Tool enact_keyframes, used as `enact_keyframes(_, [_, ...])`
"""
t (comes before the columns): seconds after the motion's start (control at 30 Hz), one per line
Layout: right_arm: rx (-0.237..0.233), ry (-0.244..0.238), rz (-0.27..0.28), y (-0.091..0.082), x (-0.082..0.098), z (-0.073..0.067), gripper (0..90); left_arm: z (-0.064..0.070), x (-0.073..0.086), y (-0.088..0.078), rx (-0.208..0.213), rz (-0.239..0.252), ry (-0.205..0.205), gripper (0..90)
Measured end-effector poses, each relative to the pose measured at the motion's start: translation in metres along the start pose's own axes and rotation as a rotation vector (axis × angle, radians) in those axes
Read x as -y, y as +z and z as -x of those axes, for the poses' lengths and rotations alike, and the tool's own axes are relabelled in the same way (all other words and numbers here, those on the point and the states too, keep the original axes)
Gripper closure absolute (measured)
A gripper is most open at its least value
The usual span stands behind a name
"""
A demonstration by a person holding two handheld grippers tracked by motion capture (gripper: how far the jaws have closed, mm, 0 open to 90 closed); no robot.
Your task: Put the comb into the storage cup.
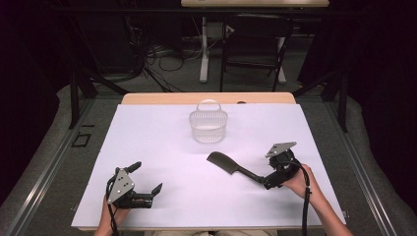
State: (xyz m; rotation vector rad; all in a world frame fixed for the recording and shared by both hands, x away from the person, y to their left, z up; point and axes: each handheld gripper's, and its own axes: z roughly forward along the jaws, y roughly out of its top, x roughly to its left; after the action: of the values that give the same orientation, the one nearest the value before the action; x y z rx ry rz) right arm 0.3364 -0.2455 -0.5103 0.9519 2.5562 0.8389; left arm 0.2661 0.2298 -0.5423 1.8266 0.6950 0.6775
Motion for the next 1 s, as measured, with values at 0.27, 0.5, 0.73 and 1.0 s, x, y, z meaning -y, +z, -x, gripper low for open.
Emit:
enact_keyframes(0.27, [-0.010,-0.021,-0.002,0.002,-0.007,-0.006,0.0,0.000,0.000,0.000,0.001,0.000,0.001,1.3])
enact_keyframes(0.5, [-0.021,-0.025,-0.010,0.005,-0.012,-0.011,0.0,0.000,0.000,0.000,0.001,0.000,0.002,1.3])
enact_keyframes(0.73, [-0.020,-0.035,-0.022,0.009,-0.016,-0.014,0.0,0.000,0.000,0.000,0.001,0.001,0.001,1.3])
enact_keyframes(1.0, [-0.033,-0.056,-0.040,0.014,-0.022,-0.020,0.0,0.000,0.000,0.000,0.001,-0.001,-0.001,1.3])
